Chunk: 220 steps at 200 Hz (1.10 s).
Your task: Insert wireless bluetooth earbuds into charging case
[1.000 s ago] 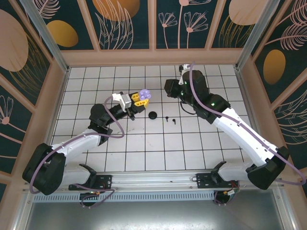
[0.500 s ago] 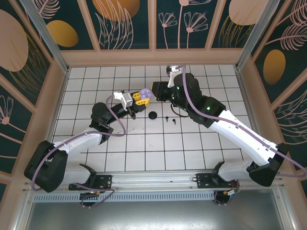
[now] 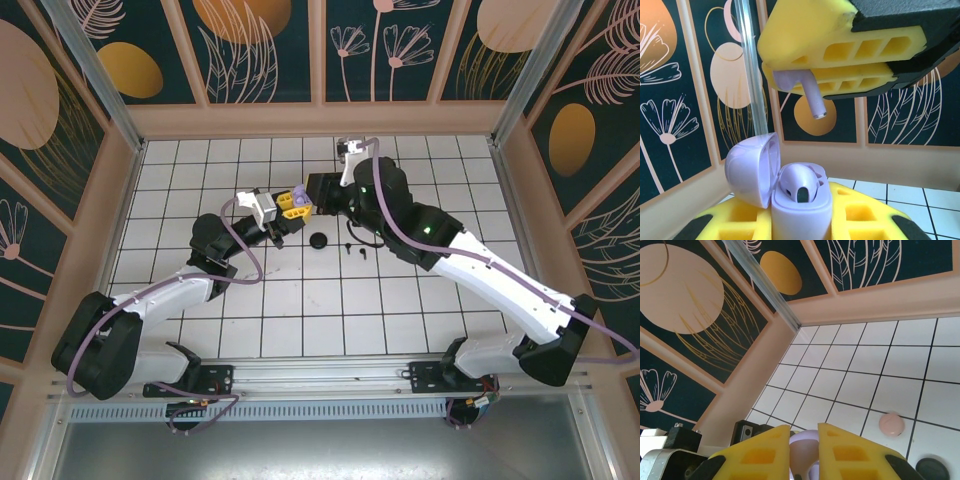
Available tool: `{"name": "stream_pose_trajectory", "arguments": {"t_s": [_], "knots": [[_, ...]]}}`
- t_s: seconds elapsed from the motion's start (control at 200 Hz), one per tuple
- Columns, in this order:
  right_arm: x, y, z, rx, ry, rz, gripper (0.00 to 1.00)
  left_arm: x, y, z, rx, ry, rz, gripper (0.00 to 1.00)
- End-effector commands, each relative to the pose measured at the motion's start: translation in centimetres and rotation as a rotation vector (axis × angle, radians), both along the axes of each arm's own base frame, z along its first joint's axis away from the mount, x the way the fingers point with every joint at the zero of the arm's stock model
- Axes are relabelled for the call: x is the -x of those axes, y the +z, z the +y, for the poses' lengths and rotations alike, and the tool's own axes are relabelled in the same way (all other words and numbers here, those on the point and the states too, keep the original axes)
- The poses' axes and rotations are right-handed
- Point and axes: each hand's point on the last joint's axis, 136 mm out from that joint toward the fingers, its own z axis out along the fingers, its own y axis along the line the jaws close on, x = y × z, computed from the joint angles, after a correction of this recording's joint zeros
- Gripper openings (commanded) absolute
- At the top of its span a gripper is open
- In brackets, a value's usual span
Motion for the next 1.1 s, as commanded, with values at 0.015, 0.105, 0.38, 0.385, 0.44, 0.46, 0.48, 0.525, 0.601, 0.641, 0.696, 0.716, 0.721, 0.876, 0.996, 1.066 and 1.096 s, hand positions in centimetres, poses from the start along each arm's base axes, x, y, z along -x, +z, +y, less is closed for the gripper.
{"name": "stream_pose_trajectory", "arguments": {"t_s": [0.015, 0.105, 0.38, 0.385, 0.44, 0.46, 0.48, 0.525, 0.601, 0.641, 0.696, 0.716, 0.721, 0.876, 0.996, 1.066, 1.096], "knots": [[-0.2, -0.1, 0.7, -0.018, -0.005, -0.01, 0.17, 0.6, 2.4, 0.0, 0.049, -0.015, -0.059, 0.0], [-0.2, -0.6, 0.9, -0.016, -0.001, -0.002, 0.16, 0.6, 2.6, 0.1, 0.051, -0.015, -0.063, 0.0], [-0.2, -1.8, 0.8, -0.001, -0.006, 0.018, 0.16, 0.7, 2.9, 0.1, 0.062, -0.017, -0.067, 0.0], [-0.2, -1.9, 0.8, -0.001, -0.006, 0.018, 0.16, 0.7, 2.9, 0.1, 0.062, -0.017, -0.067, 0.0], [-0.2, -2.1, 0.9, 0.002, -0.007, 0.022, 0.16, 0.7, 3.0, 0.1, 0.064, -0.017, -0.068, 0.0], [-0.2, -2.2, 0.9, 0.004, -0.008, 0.023, 0.16, 0.8, 3.0, 0.1, 0.064, -0.02, -0.066, 0.0], [-0.2, -2.3, 0.9, 0.005, -0.008, 0.023, 0.16, 0.8, 3.0, 0.1, 0.065, -0.019, -0.068, 0.0], [-0.3, -2.4, 0.8, 0.007, -0.011, 0.024, 0.16, 0.8, 3.1, 0.2, 0.067, -0.021, -0.068, 0.0], [-0.3, -2.7, 0.9, 0.012, -0.013, 0.025, 0.16, 0.9, 3.2, 0.2, 0.07, -0.025, -0.071, 0.0], [-0.4, -2.9, 0.9, 0.016, -0.014, 0.027, 0.16, 0.9, 3.2, 0.2, 0.071, -0.025, -0.07, 0.0], [-0.5, -3.3, 1.0, 0.023, -0.015, 0.032, 0.16, 0.9, 3.3, 0.2, 0.073, -0.026, -0.071, 0.0], [-0.5, -3.4, 1.0, 0.024, -0.016, 0.032, 0.16, 0.9, 3.3, 0.2, 0.074, -0.025, -0.072, 0.0], [-0.5, -3.4, 1.0, 0.025, -0.016, 0.032, 0.16, 0.9, 3.3, 0.2, 0.075, -0.026, -0.073, 0.0], [-0.6, -4.4, 0.9, 0.042, -0.025, 0.04, 0.16, 1.0, 3.6, 0.2, 0.083, -0.028, -0.075, 0.0], [-0.5, -5.0, 0.6, 0.052, -0.038, 0.032, 0.16, 1.1, 3.9, 0.4, 0.1, -0.032, -0.072, 0.0], [-0.4, -5.5, 0.5, 0.064, -0.047, 0.022, 0.16, 1.2, 4.2, 0.4, 0.114, -0.036, -0.072, 0.0], [-0.3, -5.6, 0.4, 0.069, -0.049, 0.016, 0.16, 1.3, 4.3, 0.5, 0.12, -0.038, -0.072, 0.0]]}}
